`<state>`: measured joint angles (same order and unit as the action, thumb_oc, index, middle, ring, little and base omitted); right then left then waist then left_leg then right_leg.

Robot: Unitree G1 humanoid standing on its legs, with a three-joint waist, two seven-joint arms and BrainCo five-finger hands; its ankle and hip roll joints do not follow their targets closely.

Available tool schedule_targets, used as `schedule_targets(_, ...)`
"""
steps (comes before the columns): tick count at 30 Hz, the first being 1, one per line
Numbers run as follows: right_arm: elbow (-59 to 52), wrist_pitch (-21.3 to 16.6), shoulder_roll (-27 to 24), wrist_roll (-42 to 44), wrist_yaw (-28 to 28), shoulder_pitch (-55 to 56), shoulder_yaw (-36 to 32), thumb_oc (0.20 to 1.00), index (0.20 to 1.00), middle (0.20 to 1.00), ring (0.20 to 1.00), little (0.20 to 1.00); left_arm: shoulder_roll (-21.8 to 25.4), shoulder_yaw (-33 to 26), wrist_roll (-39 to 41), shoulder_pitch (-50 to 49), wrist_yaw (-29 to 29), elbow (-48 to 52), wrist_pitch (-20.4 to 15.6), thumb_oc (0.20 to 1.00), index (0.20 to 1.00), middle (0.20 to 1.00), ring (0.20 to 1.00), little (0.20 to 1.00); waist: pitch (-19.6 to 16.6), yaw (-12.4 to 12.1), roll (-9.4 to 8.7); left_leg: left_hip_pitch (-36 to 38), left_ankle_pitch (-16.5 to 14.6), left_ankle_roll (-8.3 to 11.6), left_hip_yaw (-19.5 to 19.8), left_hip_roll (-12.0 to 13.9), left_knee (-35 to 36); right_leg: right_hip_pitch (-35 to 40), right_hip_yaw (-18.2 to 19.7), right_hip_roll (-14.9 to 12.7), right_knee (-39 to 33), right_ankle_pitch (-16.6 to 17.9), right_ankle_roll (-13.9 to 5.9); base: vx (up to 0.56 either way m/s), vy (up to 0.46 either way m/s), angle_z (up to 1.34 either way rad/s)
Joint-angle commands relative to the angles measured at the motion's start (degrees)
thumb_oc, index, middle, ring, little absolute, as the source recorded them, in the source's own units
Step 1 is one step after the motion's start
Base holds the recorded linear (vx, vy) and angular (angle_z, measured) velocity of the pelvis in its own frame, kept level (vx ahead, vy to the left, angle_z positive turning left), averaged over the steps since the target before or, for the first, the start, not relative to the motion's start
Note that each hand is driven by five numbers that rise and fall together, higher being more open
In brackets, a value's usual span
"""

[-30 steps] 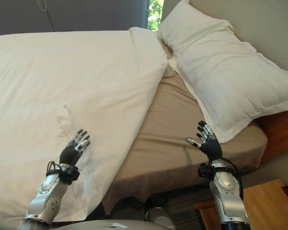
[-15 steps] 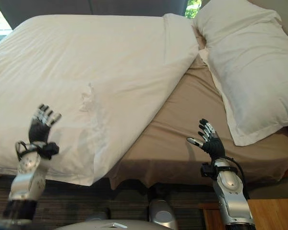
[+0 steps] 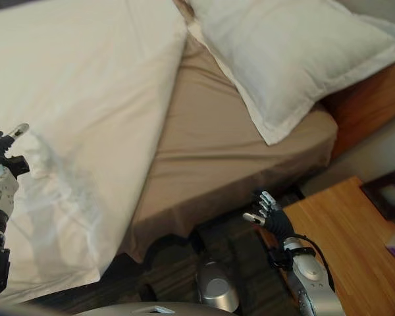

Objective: Making the bed.

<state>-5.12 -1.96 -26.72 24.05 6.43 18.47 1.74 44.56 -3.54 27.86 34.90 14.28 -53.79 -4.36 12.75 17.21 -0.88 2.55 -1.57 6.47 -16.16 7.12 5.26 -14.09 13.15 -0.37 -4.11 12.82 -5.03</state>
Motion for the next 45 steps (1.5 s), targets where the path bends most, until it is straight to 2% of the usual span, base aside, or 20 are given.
schedule_targets(1,-2.35,-4.57,-2.39,2.23,-1.91,-5.47,-0.72,1.0,1.0,1.0,1.0,1.0,6.93,2.62,2.41,10.4,2.19,-4.26,-1.94,1.0,1.0,1.0,1.0,1.0,3.13,-0.63,-0.33,-7.91,6.88,-0.15,0.23,1.86,-0.26,-2.21,-0.07,2.21,7.58,-10.72,-2.75,-0.11,0.019,-0.24)
schedule_targets(6,-2.29,-5.65,-2.99,1.96,-3.73,-6.91,0.48,1.0,1.0,1.0,1.0,1.0,8.2,2.27,4.56,15.3,4.55,-9.18,-1.7,1.0,1.0,1.0,1.0,1.0,6.31,0.39,-1.65,-11.65,7.52,0.29,-0.88,2.26,-0.26,-6.62,0.88,2.85,7.54,-8.97,-3.18,-0.08,-0.003,-0.15)
schedule_targets(9,-1.48,-5.76,-3.12,1.76,-4.94,-8.66,1.3,1.0,1.0,1.0,1.0,1.0,8.97,3.06,3.68,16.82,3.05,-13.5,0.45,1.0,1.0,1.0,1.0,1.0,7.71,0.31,-2.14,-13.59,7.8,0.69,-1.76,2.35,-0.26,-8.21,1.1,2.84,6.0,-7.42,-3.62,-0.03,-0.022,-0.15)
schedule_targets(10,-1.31,-5.73,-2.87,1.46,-5.51,-10.01,1.84,1.0,1.0,1.0,1.0,1.0,8.5,3.61,2.67,17.17,1.36,-16.57,2.62,1.0,1.0,1.0,1.0,1.0,8.73,0.29,-2.04,-13.98,7.72,0.84,-2.55,2.38,-0.26,-8.77,1.17,2.84,5.05,-6.75,-3.95,0.02,-0.014,-0.23)
schedule_targets(14,-1.62,-5.16,-2.44,1.01,-5.77,-10.7,2.27,1.0,1.0,1.0,1.0,1.0,6.46,3.47,2.61,17.59,-0.41,-19.54,5.09,1.0,1.0,1.0,1.0,1.0,9.6,0.07,-1.68,-13.3,7.37,1.04,-3.23,2.4,-0.26,-8.46,1.2,2.75,4.42,-6.64,-3.98,0.04,-0.002,-0.12)
schedule_targets(15,-1.77,-4.69,-2.42,0.81,-5.57,-10.52,2.26,1.0,1.0,1.0,1.0,1.0,4.69,4.13,0.18,16.92,-2.61,-21.01,6.88,0.398,0.398,0.398,0.398,0.398,9.84,0.2,-1.29,-12.48,7.06,1.06,-3.78,2.47,-0.26,-8.09,1.32,2.76,4.41,-6.87,-3.89,0.05,0.015,-0.13)
schedule_targets(16,-1.61,-4.53,-2.56,0.71,-5.44,-10.25,2.07,1.0,1.0,1.0,1.0,1.0,4.31,5.61,-3.37,17.45,-2.93,-21.32,7.71,0.2,0.2,0.2,0.2,0.2,9.93,0.34,-1.05,-11.95,6.88,1.05,-4.06,2.49,-0.26,-7.9,1.52,2.81,4.55,-7.0,-3.85,0.08,0.032,-0.11)
schedule_targets(19,-0.72,-4.25,-2.74,0.33,-5.27,-10.2,1.83,1.0,1.0,1.0,1.0,1.0,3.61,7.94,-6.54,19.05,-2.92,-20.28,7.73,0.2,0.2,0.2,0.2,0.2,9.79,0.68,-0.49,-11.09,6.51,1.08,-4.55,2.48,-0.26,-7.56,1.82,2.77,4.59,-7.21,-3.81,0.04,0.018,-0.05)
schedule_targets(22,0.09,-4.17,-2.96,0.37,-4.74,-10.37,1.74,1.0,1.0,1.0,1.0,1.0,1.29,13.5,-6.89,25.23,-2.88,-13.2,5.0,0.2,0.2,0.2,0.2,0.2,8.82,1.59,1.63,-9.71,5.97,1.05,-4.53,1.91,-0.26,-6.09,1.42,2.22,4.41,-7.94,-3.69,0.06,0.009,0.01)
schedule_targets(24,0.31,-4.25,-2.96,0.21,-4.77,-10.45,1.66,1.0,1.0,1.0,1.0,1.0,0.26,14.64,-5.57,26.55,-2.49,-10.05,3.96,0.2,0.2,0.2,0.2,0.2,8.54,1.54,2.16,-9.4,5.84,1.04,-4.25,1.79,-0.26,-5.43,1.23,1.96,4.3,-8.16,-3.69,0.04,-0.008,0.17)
schedule_targets(25,0.52,-4.07,-3.03,0.05,-4.72,-10.56,1.75,1.0,1.0,1.0,1.0,1.0,-0.56,15.96,-4.63,27.24,-3.02,-7.34,3.26,0.2,0.2,0.2,0.2,0.2,8.06,1.62,2.8,-9.0,5.75,0.99,-3.95,1.63,-0.26,-4.69,0.9,1.64,4.19,-8.37,-3.62,0.1,-0.006,0.12)
schedule_targets(26,1.61,-3.37,-3.0,-0.58,-4.17,-10.18,1.37,1.0,1.0,1.0,1.0,1.0,-2.86,21.11,-2.68,29.27,-3.77,5.92,0.74,0.2,0.2,0.2,0.2,0.2,6.44,1.43,5.03,-7.6,5.36,0.72,-2.77,0.97,-0.26,-2.4,-0.1,0.78,3.99,-9.13,-3.5,0.1,-0.006,0.14)
schedule_targets(28,1.62,-3.39,-2.95,-0.59,-4.16,-10.14,1.32,1.0,1.0,1.0,1.0,1.0,-2.9,21.18,-2.68,29.28,-3.71,5.99,0.79,0.2,0.2,0.2,0.2,0.2,6.51,1.42,4.99,-7.5,5.34,0.71,-2.71,0.96,-0.26,-2.26,-0.16,0.75,3.94,-9.14,-3.51,0.07,-0.003,0.3)
schedule_targets(29,2.12,-3.08,-2.81,-1.1,-3.75,-9.49,0.88,1.0,1.0,1.0,1.0,1.0,-5.01,24.01,-1.02,29.69,-3.98,13.25,-0.57,0.2,0.2,0.2,0.2,0.2,5.4,1.3,6.19,-6.38,5.06,0.5,-1.96,0.51,-0.26,-0.48,-0.73,0.24,3.8,-9.73,-3.36,0.06,-0.001,0.2)
schedule_targets(31,2.73,-2.9,-2.6,-1.39,-3.5,-8.93,0.59,1.0,1.0,1.0,1.0,1.0,-6.64,25.46,0.11,29.72,-4.32,16.46,-1.11,0.2,0.2,0.2,0.2,0.2,4.99,1.36,6.64,-5.74,4.85,0.39,-1.62,0.3,-0.26,0.55,-1.11,-0.03,3.63,-10.06,-3.32,0.07,-0.001,0.09)
schedule_targets(32,3.42,-2.67,-2.33,-1.8,-3.62,-8.17,-0.04,1.0,1.0,1.0,1.0,1.0,-9.87,27.1,1.58,29.37,-4.69,21.83,-2.19,0.2,0.2,0.2,0.2,0.2,4.1,1.55,7.32,-4.86,4.63,0.19,-1.02,0.02,-0.26,1.87,-1.37,-0.36,3.48,-10.4,-3.17,0.04,-0.01,0.1)
schedule_targets(33,3.4,-2.66,-2.33,-1.8,-3.61,-8.16,-0.04,1.0,1.0,1.0,1.0,1.0,-9.86,27.08,1.56,29.33,-4.66,21.9,-2.16,0.2,0.2,0.2,0.2,0.2,4.03,1.51,7.31,-5.05,4.88,0.25,-1.06,0.08,-0.26,1.68,-1.31,-0.29,3.44,-10.14,-3.09,0.04,0.0,0.08)
schedule_targets(34,4.22,-2.56,-1.9,-2.07,-4.02,-7.3,-0.53,1.0,1.0,1.0,1.0,1.0,-13.24,28.82,3.82,27.72,-5.84,27.21,-2.97,0.2,0.2,0.2,0.2,0.2,3.59,2.04,7.78,-4.14,4.41,0.05,-0.8,-0.18,-0.26,2.83,-1.58,-0.51,3.39,-10.71,-3.08,0.02,0.006,0.09)
schedule_targets(38,3.97,-2.51,-1.12,-2.13,-4.57,-5.29,-1.45,1.0,1.0,1.0,1.0,1.0,-18.79,31.79,5.62,20.54,-8.83,36.77,-2.64,0.2,0.2,0.2,0.2,0.2,3.03,2.92,8.41,-3.21,4.25,-0.25,-0.68,-0.44,-0.26,3.61,-1.34,-0.57,3.75,-11.14,-2.65,0.01,0.008,0.08)
schedule_targets(45,3.07,-1.72,0.19,-2.21,-5.02,-2.19,-3.17,1.0,1.0,1.0,1.0,1.0,-21.94,35.47,8.94,7.17,-14.7,46.11,0.31,0.2,0.2,0.2,0.2,0.2,2.9,4.06,9.22,-1.58,3.93,-0.5,-1.05,-0.54,-0.26,4.49,-0.62,-0.29,5.23,-12.25,-1.83,0.0,0.004,-0.01)
